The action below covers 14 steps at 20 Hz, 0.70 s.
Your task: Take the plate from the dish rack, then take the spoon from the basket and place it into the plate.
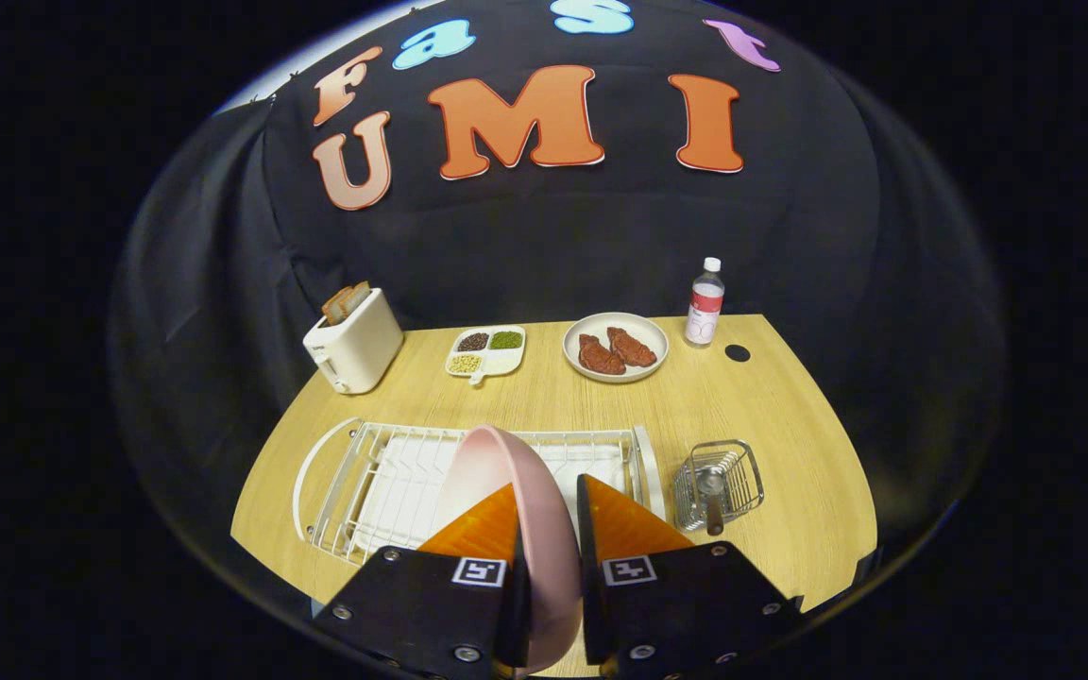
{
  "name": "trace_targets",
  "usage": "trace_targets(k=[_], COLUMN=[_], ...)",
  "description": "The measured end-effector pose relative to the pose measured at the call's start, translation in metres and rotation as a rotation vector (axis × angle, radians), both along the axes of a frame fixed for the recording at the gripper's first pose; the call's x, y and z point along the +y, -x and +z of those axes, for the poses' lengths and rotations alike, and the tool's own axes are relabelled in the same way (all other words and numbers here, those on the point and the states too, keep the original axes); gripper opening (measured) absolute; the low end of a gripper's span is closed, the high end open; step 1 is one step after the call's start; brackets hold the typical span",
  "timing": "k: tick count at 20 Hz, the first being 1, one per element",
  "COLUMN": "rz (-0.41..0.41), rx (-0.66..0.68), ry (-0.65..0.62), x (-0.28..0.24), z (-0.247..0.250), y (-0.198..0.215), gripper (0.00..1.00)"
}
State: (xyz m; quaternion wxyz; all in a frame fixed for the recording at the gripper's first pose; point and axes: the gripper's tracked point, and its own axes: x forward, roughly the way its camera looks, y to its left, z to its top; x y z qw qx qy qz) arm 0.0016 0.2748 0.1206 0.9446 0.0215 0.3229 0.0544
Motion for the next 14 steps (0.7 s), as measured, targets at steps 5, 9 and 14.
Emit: trace_targets(k=[5, 9, 14], rz=[0.041, 0.088, 0.078], rx=[0.025, 0.116, 0.168], ry=[-0.049, -0.165, -0.186], x=[-0.021, -0.019, -0.032], z=[-0.026, -0.065, -0.106], y=[0.06, 0.103, 0.122], gripper=[0.23, 0.23, 0.23])
